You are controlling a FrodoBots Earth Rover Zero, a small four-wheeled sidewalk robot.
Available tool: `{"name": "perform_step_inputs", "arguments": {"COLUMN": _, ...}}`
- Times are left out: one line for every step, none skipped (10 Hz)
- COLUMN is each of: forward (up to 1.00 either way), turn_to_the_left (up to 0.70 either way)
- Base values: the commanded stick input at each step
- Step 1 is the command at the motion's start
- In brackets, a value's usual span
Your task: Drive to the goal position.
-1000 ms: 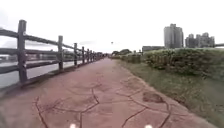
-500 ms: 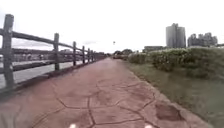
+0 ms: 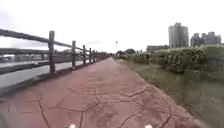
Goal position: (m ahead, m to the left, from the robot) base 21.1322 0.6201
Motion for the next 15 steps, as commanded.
{"name": "perform_step_inputs", "arguments": {"forward": 0.91, "turn_to_the_left": 0.00}}
{"name": "perform_step_inputs", "arguments": {"forward": 0.91, "turn_to_the_left": 0.00}}
{"name": "perform_step_inputs", "arguments": {"forward": 0.91, "turn_to_the_left": 0.00}}
{"name": "perform_step_inputs", "arguments": {"forward": 0.91, "turn_to_the_left": 0.00}}
{"name": "perform_step_inputs", "arguments": {"forward": 0.91, "turn_to_the_left": 0.00}}
{"name": "perform_step_inputs", "arguments": {"forward": 0.91, "turn_to_the_left": 0.00}}
{"name": "perform_step_inputs", "arguments": {"forward": 0.91, "turn_to_the_left": 0.00}}
{"name": "perform_step_inputs", "arguments": {"forward": 0.91, "turn_to_the_left": 0.00}}
{"name": "perform_step_inputs", "arguments": {"forward": 0.91, "turn_to_the_left": 0.00}}
{"name": "perform_step_inputs", "arguments": {"forward": 0.91, "turn_to_the_left": 0.00}}
{"name": "perform_step_inputs", "arguments": {"forward": 0.91, "turn_to_the_left": 0.00}}
{"name": "perform_step_inputs", "arguments": {"forward": 0.91, "turn_to_the_left": 0.00}}
{"name": "perform_step_inputs", "arguments": {"forward": 0.91, "turn_to_the_left": 0.00}}
{"name": "perform_step_inputs", "arguments": {"forward": 0.91, "turn_to_the_left": 0.00}}
{"name": "perform_step_inputs", "arguments": {"forward": 0.91, "turn_to_the_left": 0.00}}
